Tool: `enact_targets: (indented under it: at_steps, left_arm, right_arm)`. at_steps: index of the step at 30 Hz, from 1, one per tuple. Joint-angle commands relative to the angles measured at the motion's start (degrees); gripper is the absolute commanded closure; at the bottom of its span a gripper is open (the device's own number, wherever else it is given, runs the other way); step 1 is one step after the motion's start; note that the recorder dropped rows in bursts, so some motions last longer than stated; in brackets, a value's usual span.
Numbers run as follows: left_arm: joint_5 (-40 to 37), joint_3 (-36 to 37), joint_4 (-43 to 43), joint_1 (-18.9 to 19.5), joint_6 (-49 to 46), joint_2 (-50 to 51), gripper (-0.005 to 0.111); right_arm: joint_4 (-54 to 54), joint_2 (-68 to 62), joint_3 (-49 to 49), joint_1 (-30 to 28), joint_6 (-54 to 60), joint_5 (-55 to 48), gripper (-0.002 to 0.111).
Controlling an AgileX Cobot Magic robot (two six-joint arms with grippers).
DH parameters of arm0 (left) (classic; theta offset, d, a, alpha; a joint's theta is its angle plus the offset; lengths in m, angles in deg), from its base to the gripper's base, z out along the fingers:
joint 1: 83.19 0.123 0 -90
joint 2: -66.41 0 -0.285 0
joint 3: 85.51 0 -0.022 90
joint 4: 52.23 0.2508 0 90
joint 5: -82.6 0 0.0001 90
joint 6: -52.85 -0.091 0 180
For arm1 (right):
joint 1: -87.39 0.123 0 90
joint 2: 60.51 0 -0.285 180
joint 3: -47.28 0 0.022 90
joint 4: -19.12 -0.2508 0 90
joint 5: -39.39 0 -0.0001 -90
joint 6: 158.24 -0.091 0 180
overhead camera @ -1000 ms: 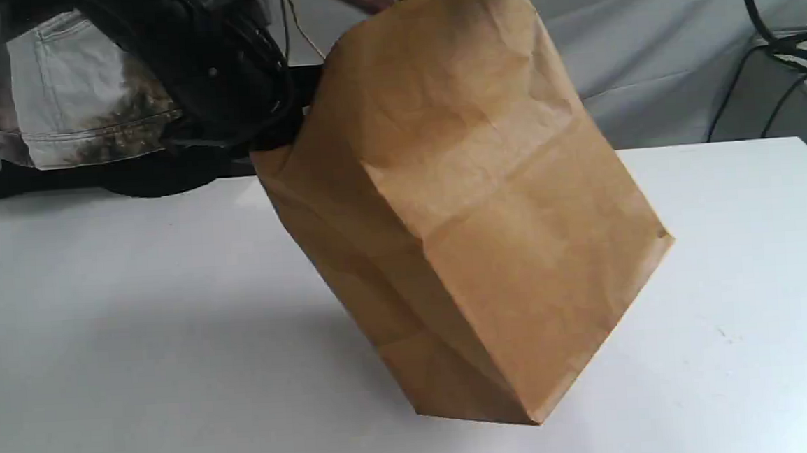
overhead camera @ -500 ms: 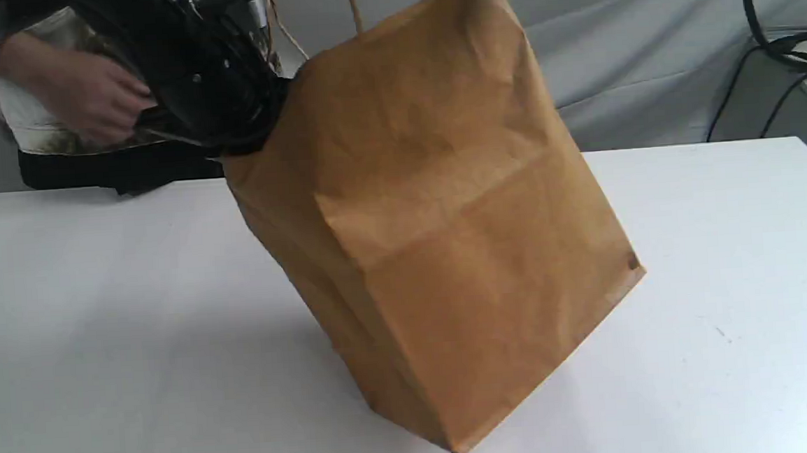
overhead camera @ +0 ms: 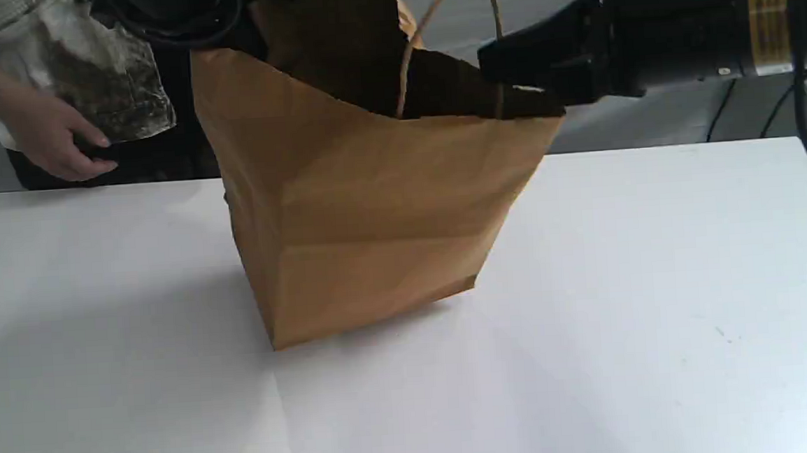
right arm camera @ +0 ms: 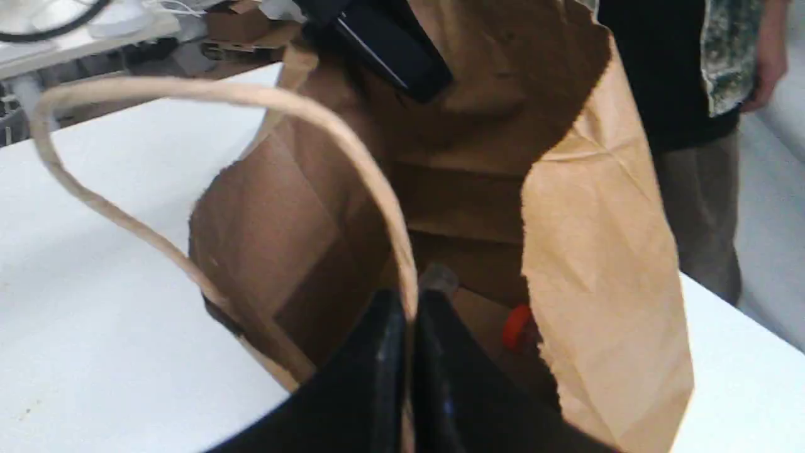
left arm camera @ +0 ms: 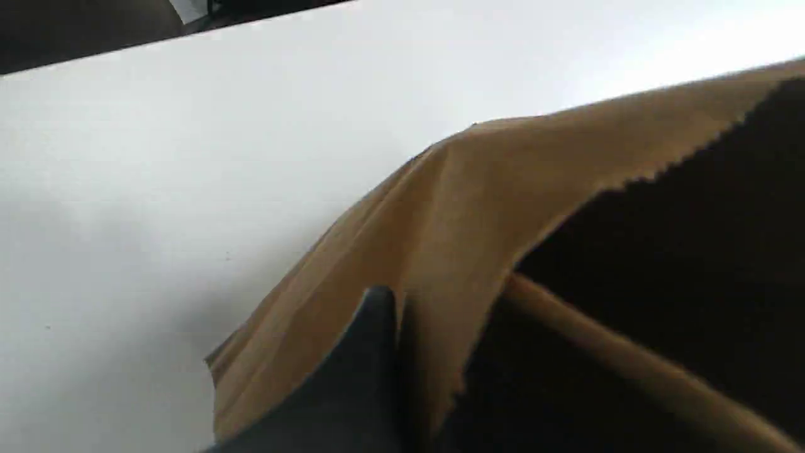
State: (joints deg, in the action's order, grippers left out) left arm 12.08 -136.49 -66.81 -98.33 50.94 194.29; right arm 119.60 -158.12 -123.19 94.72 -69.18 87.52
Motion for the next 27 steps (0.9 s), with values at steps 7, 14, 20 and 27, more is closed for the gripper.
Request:
enact_targets:
  at_steps: [7,14,20,27]
  left_arm:
    - [0.55,0.87,-0.91,-0.45,0.08,0.03,0.107]
    - [0.55,0.94,-2.44,-0.45,-0.06,2.15,0.107]
    - [0.55,0.94,-2.44,-0.45,-0.18,2.16,0.095]
    - [0.55,0.94,-4.11,-0.31,-0.26,2.16,0.054]
  right_arm:
    - [-0.53,1.13,5.93,0.10,1.88,-4.32,0.108]
    - [-0.53,1.38,5.54,0.10,4.47,-6.92,0.108]
    - [-7.93,1.38,5.54,0.10,10.48,-5.01,0.090]
    - [-12.75,1.38,5.54,0.10,14.52,-4.72,0.045]
